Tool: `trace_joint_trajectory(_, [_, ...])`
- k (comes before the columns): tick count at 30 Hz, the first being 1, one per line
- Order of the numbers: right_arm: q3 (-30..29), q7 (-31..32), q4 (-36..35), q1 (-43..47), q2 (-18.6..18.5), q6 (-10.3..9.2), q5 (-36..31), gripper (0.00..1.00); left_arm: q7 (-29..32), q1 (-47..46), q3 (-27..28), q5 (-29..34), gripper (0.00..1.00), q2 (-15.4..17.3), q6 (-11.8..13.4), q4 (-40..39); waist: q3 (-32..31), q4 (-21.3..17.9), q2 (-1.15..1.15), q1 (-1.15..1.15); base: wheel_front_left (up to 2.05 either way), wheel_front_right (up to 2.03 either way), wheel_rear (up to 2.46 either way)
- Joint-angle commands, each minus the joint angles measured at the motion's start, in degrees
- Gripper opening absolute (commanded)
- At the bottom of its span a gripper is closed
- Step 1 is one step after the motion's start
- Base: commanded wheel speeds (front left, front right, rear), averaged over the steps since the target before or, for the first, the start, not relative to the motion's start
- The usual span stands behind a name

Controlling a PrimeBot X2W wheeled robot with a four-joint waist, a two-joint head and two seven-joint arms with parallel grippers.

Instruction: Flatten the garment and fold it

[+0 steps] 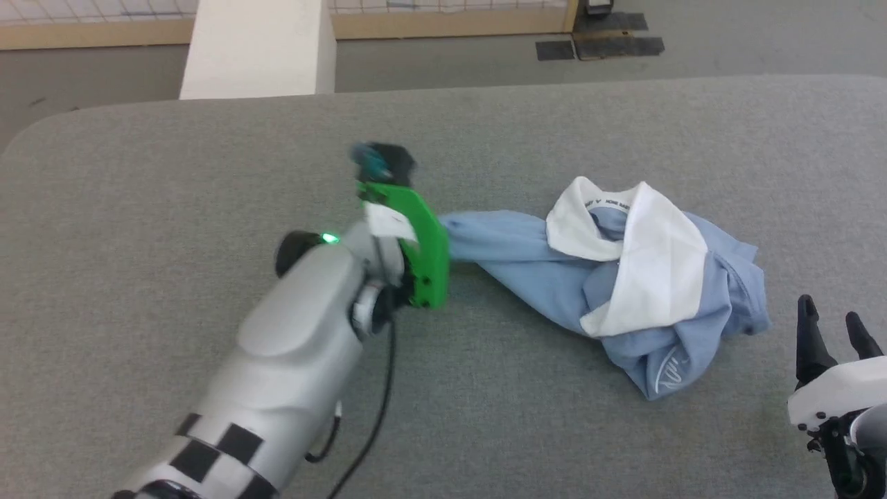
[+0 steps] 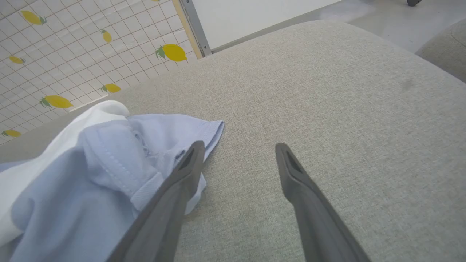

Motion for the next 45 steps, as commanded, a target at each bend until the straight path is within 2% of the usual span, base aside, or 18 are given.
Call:
trace_joint_trajectory(1, [0.07, -0.03, 0.15, 0.35, 0.05, 0.21, -0.28, 1.0, -1.43, -0.69, 1.81, -0.95, 0.0, 1.53, 1.01, -0.86, -1.23, 1.17, 0.0, 0.0, 0.0, 0.0, 0.0])
trace_joint_trajectory(9, [0.24, 0.63, -0.1, 1.44, 0.05, 0.21, -0.83, 1.0, -5.97, 5.94, 12.11, -5.17, 0.0, 10.68, 7.45, -8.56, -3.68, 3.86, 0.0, 0.0, 0.0, 0.0, 0.0])
trace_joint_trajectory(15, [0.82, 1.49, -0.89, 1.94, 0.05, 0.21, -1.1, 1.0, -7.0, 19.34, 19.46, -9.69, 0.0, 16.23, 13.58, -14.31, -4.46, 5.23, 0.0, 0.0, 0.0, 0.0, 0.0])
trace_joint_trajectory(19, [1.06, 2.05, -1.63, 2.22, 0.05, 0.21, -1.21, 1.0, -6.5, 28.86, 21.64, -12.69, 0.0, 16.5, 16.0, -17.07, -4.07, 6.26, 0.0, 0.0, 0.0, 0.0, 0.0])
trace_joint_trajectory(24, [1.54, 2.69, -2.32, 2.23, 0.05, 0.21, -1.3, 1.0, -6.49, 35.22, 22.06, -15.2, 0.0, 14.39, 16.54, -18.86, -3.74, 7.13, 0.0, 0.0, 0.0, 0.0, 0.0])
trace_joint_trajectory(25, [1.65, 2.79, -2.41, 2.25, 0.05, 0.21, -1.36, 1.0, -6.59, 35.69, 22.24, -15.8, 0.35, 13.89, 16.24, -19.24, -3.86, 7.28, 0.0, 0.0, 0.0, 0.0, 0.0])
trace_joint_trajectory(26, [1.76, 2.86, -2.44, 2.3, 0.05, 0.21, -1.44, 1.0, -7.07, 35.88, 22.48, -16.02, 1.0, 13.71, 15.88, -19.72, -4.02, 7.37, 0.0, 0.0, 0.0, 0.0, 0.0])
trace_joint_trajectory(30, [2.13, 3.07, -2.4, 2.65, 0.05, 0.21, -1.53, 1.0, -13.45, 35.95, 24.74, -14.89, 1.0, 14.01, 14.25, -22.93, -4.95, 7.51, 0.0, 0.0, 0.0, 0.0, 0.0])
trace_joint_trajectory(35, [2.72, 3.14, -2.25, 3.42, 0.05, 0.21, -1.31, 1.0, -27.78, 37.31, 25.56, -7.99, 1.0, 15.78, 10.33, -28.16, -5.98, 7.32, 0.0, 0.0, 0.0, 0.0, 0.0])
trace_joint_trajectory(39, [2.93, 3.29, -2.18, 4.03, 0.05, 0.21, -0.99, 1.0, -38.81, 39.64, 24.75, -2.15, 1.0, 15.72, 8.74, -29.61, -6.33, 7.22, 0.0, 0.0, 0.0, 0.0, 0.0])
trace_joint_trajectory(45, [3.83, 6.36, -2.3, 3.52, 0.05, 0.21, -2.05, 1.0, -42.98, 42.31, 25.32, 2.38, 1.0, 12.99, 8.43, -30.25, -5.67, 7.3, 0.0, 0.0, 0.0, 0.0, 0.0])
